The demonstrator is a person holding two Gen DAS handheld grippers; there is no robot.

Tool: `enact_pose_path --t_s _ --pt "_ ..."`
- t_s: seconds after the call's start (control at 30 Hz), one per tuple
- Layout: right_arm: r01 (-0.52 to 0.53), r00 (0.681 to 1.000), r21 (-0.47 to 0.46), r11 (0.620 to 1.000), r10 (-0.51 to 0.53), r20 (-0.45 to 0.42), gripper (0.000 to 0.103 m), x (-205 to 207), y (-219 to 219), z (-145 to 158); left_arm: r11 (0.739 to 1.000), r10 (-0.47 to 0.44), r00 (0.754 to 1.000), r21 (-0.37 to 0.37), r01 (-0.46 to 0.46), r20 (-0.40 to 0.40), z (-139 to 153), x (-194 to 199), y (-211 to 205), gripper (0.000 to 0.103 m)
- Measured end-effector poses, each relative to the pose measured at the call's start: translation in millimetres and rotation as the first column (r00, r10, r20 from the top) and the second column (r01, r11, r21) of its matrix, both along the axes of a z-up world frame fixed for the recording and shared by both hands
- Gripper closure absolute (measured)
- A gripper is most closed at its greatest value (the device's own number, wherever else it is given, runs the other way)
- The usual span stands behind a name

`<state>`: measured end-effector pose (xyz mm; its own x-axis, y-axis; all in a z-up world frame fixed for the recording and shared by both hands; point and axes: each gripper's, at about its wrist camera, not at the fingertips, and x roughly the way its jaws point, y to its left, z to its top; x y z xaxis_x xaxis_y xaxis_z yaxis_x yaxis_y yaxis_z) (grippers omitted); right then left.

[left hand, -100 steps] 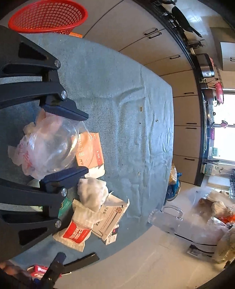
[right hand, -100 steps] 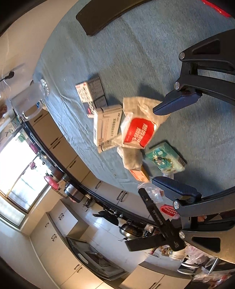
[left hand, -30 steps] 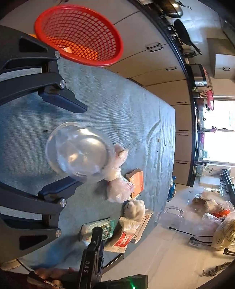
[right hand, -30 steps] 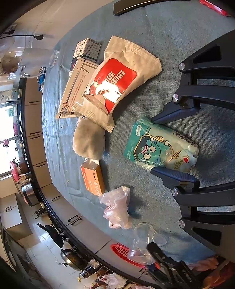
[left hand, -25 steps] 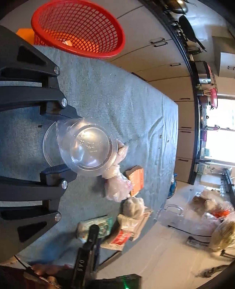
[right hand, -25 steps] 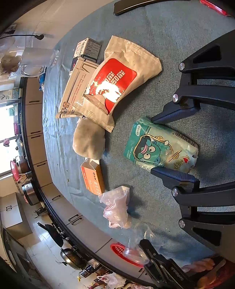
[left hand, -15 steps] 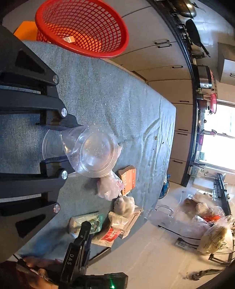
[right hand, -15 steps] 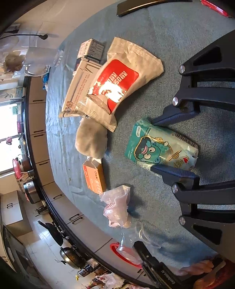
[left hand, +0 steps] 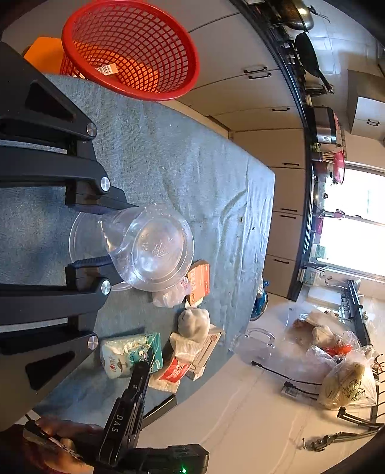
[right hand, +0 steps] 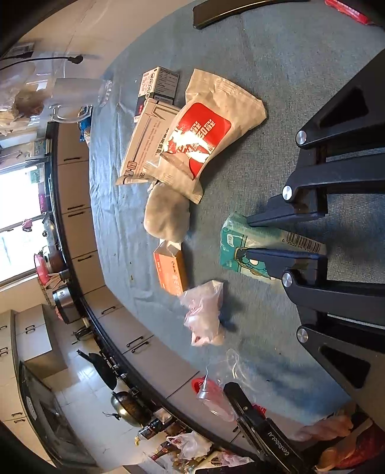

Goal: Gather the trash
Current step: 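Lift and carry the clear lid and teal wipe pack over the red basket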

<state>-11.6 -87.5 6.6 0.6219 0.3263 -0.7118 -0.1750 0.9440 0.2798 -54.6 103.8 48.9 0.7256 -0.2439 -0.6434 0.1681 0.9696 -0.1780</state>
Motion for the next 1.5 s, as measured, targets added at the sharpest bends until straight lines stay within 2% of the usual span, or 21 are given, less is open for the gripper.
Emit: enact_pose_path --t_s 0.4,0.73,0.9,0.93,0.97,1.03,1.07,1.13,1.2,1.3,1.33,1.37,1.4,1.5 --pt "0.006 0.999 0.059 0.998 -0.008 0.036 0.088 -10.6 -6.9 13.7 1.000 -0.008 1.000 0.003 0.007 0.016 8.5 -9.5 -4.4 0.080" --pt "-0.038 0.998 0.109 0.993 0.031 0.057 0.088 -15.1 2.2 26.3 1.000 0.012 0.999 -0.017 -0.011 0.032 18.4 -17.1 8.0 0.080" --pt "0.008 1.000 0.084 0.996 -0.009 0.002 0.087 -8.0 -5.7 22.8 1.000 0.020 0.999 -0.018 -0.019 0.029 17.1 -18.4 12.7 0.080" --pt "0.019 1.000 0.079 0.997 -0.018 -0.014 0.074 -6.6 -8.4 20.5 1.000 0.020 0.999 -0.018 -0.020 0.027 16.6 -18.5 13.1 0.080" --pt "0.030 0.999 0.072 0.997 -0.027 -0.034 0.050 -5.2 -10.9 15.6 1.000 0.020 0.999 -0.020 -0.019 0.027 16.1 -18.5 13.6 0.080" --pt "0.041 0.999 0.055 0.998 -0.039 -0.037 0.027 -7.7 -11.8 9.8 1.000 0.019 1.000 -0.023 -0.018 0.024 15.1 -18.3 15.8 0.080" --pt "0.036 0.999 0.040 0.999 -0.034 -0.041 0.026 -9.1 -7.6 5.2 1.000 0.019 1.000 -0.025 -0.018 0.023 14.5 -17.6 15.7 0.080" --pt "0.011 0.998 0.018 1.000 -0.010 -0.059 0.026 -8.7 1.4 -2.2 0.999 0.016 1.000 -0.028 -0.016 0.020 13.2 -16.8 15.5 0.080" --pt "0.006 0.998 -0.073 0.997 -0.011 -0.068 0.026 -6.8 15.6 -12.4 1.000 0.013 1.000 -0.028 -0.012 0.017 12.1 -16.6 14.2 0.079" --pt "-0.015 0.998 -0.144 0.989 0.005 -0.069 0.027 -6.3 28.8 -22.7 1.000 0.007 1.000 -0.021 -0.007 0.017 10.4 -17.3 12.3 0.079" --pt "-0.006 0.998 -0.175 0.984 -0.004 -0.057 0.034 -7.1 31.6 -25.1 1.000 0.007 1.000 -0.020 -0.007 0.016 9.6 -17.2 12.1 0.079" --pt "0.003 0.999 -0.219 0.976 -0.010 -0.032 0.048 -8.7 34.8 -24.9 1.000 0.008 1.000 -0.021 -0.007 0.014 8.8 -17.1 12.5 0.079" --pt "-0.001 1.000 -0.219 0.976 -0.006 -0.030 0.048 -9.0 35.1 -24.9 1.000 0.008 1.000 -0.022 -0.008 0.013 8.0 -17.2 12.7 0.079" --pt "0.008 1.000 -0.198 0.980 -0.011 -0.013 0.060 -10.6 27.8 -19.0 1.000 0.010 1.000 -0.026 -0.010 0.012 6.7 -16.9 13.9 0.079"
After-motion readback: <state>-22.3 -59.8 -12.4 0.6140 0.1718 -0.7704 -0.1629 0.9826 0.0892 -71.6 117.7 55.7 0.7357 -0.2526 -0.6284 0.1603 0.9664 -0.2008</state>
